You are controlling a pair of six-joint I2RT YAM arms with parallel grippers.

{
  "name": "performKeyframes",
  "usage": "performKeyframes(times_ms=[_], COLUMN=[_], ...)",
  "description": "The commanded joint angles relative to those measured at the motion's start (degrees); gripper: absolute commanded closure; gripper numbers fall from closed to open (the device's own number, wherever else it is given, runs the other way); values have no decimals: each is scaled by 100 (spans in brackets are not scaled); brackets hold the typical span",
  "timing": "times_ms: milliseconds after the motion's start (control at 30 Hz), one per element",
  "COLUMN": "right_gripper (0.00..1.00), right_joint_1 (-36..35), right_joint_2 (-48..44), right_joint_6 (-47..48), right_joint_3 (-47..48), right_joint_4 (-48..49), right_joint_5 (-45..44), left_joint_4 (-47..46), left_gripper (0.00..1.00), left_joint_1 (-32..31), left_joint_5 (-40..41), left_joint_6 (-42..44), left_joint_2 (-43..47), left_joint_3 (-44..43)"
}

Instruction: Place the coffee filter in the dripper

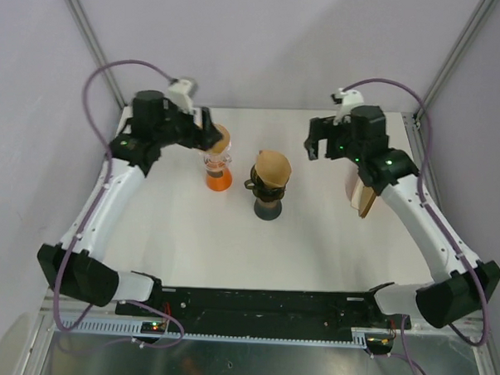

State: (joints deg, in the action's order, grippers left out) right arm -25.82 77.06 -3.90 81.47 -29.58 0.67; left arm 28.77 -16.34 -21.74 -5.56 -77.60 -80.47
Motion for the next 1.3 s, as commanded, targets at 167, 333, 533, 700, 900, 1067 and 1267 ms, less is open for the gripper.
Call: performKeyframes(times_ms=[167, 333, 533, 700, 900, 1067, 1267], right_gripper=[1, 1, 1, 1, 1, 1, 1], right_joint_1=[1297, 1718, 1865, 1898, 1913, 1916, 1928], right_joint_2=[-973, -1415, -1944, -2013, -1896, -1944, -1966], right_joint_6=[-88, -230, -435, -381, -362, -361, -342], right_joint_3=[-1072, -2047, -3292, -3892, -4261, -4615, -4841], right_joint_4=[857, 1644, 2779, 3370, 3680, 4109, 4395], right_joint_5=[-482, -744, -1053, -1354, -1392, -1362, -1342], left_joint_4=[-98, -231, -1118, -2129, -3312, -4175, -4710], left_gripper=[3, 1, 0, 0, 0, 0, 0], left_joint_1=[2122, 2820, 3054, 3137, 3231, 3244, 3248], left_joint_5=[830, 1515, 2546, 2529, 2283, 1867, 1744], left_joint_6=[242, 482, 697, 653, 463, 210, -32], left_joint_2=[1218, 1752, 2203, 2377, 2297, 2158, 1895], left_joint_3=[105, 932, 2434, 3757, 4618, 5224, 5606])
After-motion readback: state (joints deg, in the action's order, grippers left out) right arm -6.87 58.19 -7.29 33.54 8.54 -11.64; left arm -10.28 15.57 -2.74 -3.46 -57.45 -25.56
